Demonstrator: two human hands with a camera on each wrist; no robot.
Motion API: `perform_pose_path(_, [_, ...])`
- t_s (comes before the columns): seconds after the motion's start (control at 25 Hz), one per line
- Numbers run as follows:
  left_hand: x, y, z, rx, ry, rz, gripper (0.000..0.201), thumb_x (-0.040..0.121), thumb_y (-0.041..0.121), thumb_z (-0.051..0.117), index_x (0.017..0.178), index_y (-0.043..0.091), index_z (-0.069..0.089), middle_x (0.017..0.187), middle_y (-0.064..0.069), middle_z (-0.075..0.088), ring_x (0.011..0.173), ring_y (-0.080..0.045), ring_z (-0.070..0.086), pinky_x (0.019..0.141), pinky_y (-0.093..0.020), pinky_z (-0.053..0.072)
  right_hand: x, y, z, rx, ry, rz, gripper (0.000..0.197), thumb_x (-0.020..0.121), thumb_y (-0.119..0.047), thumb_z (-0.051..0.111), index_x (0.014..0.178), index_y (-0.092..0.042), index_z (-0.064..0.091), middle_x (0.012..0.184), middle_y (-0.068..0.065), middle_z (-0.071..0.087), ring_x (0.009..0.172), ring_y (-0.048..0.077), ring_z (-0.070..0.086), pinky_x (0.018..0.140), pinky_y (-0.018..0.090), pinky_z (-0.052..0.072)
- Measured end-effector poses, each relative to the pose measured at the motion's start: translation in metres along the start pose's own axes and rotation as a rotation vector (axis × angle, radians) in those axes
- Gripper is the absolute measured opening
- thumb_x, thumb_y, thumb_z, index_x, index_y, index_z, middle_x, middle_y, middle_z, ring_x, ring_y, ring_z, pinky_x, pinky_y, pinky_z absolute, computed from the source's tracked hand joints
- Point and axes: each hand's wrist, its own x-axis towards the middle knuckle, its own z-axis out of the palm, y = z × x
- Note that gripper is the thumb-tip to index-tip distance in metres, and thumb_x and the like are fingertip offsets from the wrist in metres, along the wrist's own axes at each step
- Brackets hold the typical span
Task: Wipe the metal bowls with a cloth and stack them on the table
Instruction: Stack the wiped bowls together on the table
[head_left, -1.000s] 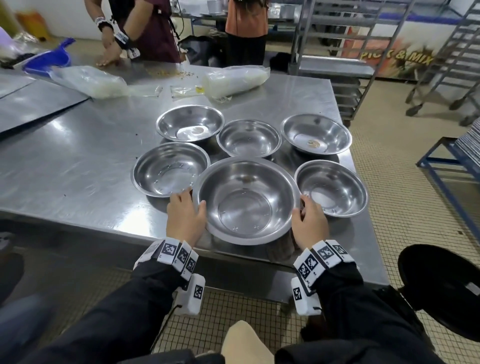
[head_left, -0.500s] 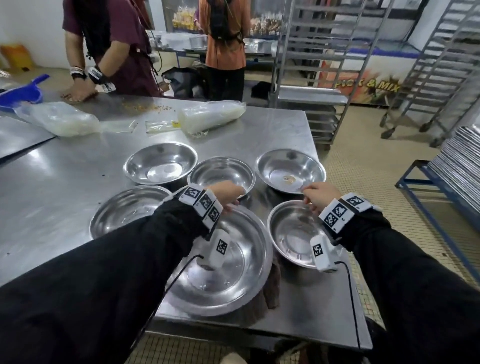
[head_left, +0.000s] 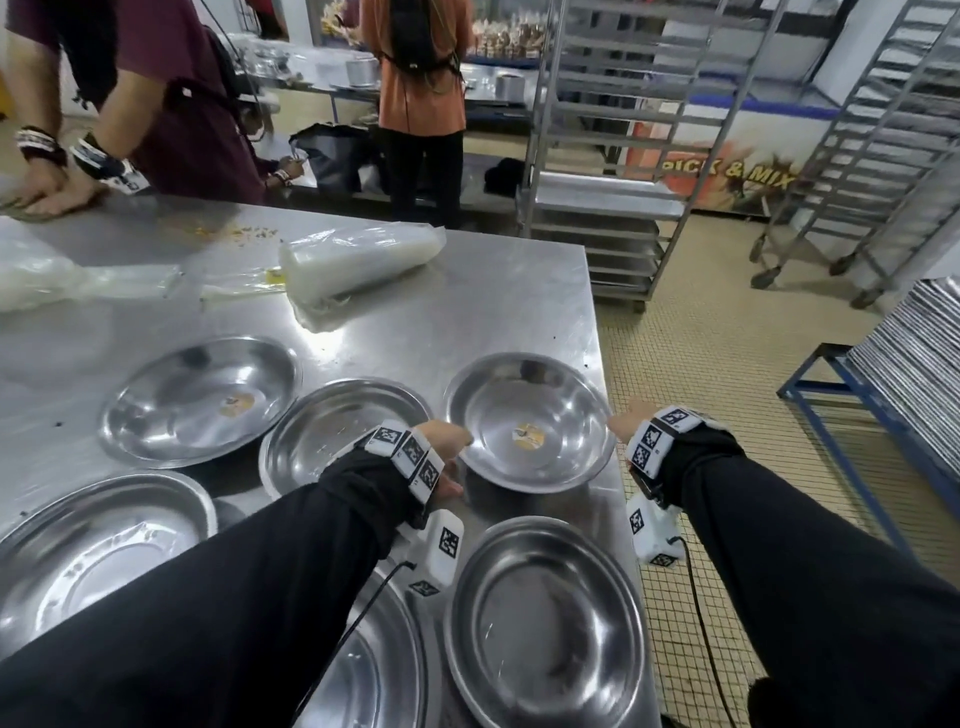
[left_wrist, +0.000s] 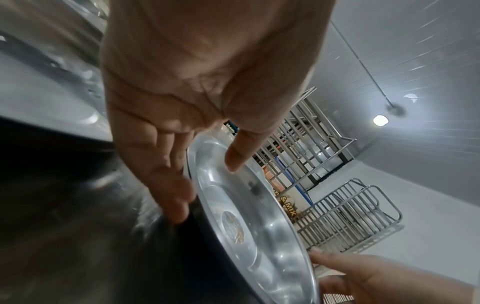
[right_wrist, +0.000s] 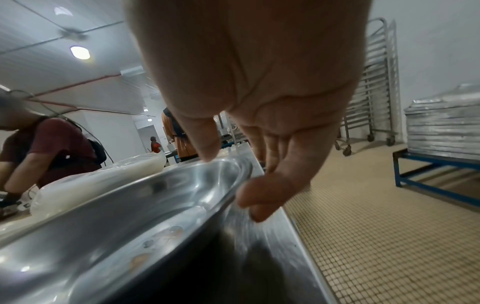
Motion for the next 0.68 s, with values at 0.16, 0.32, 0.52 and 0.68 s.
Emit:
perform_pose_path(0.16, [0.018, 0.008, 0.009, 0.019, 0.074, 0.030, 0.032, 0.097, 0.013, 0.051, 0.123, -0.006, 0.054, 0.079, -0.010, 0.060, 0.059, -0.018, 0.057, 0.044, -0.024, 0.050, 0.019, 0.000, 0.011, 0.160, -0.184, 0.071, 0.034, 0.093, -0.023, 0.057, 0.116, 0.002, 0.051, 0.108, 0.024, 0.064, 0.085, 0.031, 0.066, 0.068, 0.036, 0.056])
perform_pose_path(0.32, [0.028, 0.007, 0.009, 0.085, 0.151, 0.070, 0.016, 0.093, 0.012, 0.059, 0.088, -0.002, 0.061, 0.076, -0.010, 0.063, 0.061, -0.019, 0.057, 0.062, -0.031, 0.053, 0.033, 0.008, 0.021, 0.080, -0.151, -0.004, 0.022, 0.085, -0.016, 0.063, 0.103, -0.003, 0.060, 0.098, 0.018, 0.068, 0.081, 0.030, 0.067, 0.079, 0.046, 0.057])
perform_pose_path(0.52, [0.016, 0.012, -0.008, 0.110, 0.250, 0.194, 0.022, 0.085, 0.008, 0.067, 0.101, -0.004, 0.058, 0.086, -0.016, 0.068, 0.062, -0.020, 0.059, 0.052, -0.027, 0.049, 0.025, 0.005, 0.015, 0.229, -0.084, -0.010, 0.016, 0.080, -0.007, 0.062, 0.096, -0.010, 0.059, 0.093, 0.014, 0.068, 0.070, 0.027, 0.060, 0.068, 0.038, 0.054])
perform_pose_path(0.68, [-0.014, 0.005, -0.030, 0.160, 0.278, 0.293, 0.040, 0.081, 0.007, 0.062, 0.116, 0.000, 0.047, 0.094, -0.019, 0.068, 0.065, -0.021, 0.060, 0.052, -0.029, 0.050, -0.020, -0.006, 0.004, 0.295, 0.008, -0.073, 0.023, 0.079, -0.006, 0.059, 0.102, -0.010, 0.057, 0.092, 0.015, 0.065, 0.072, 0.024, 0.062, 0.062, 0.034, 0.052])
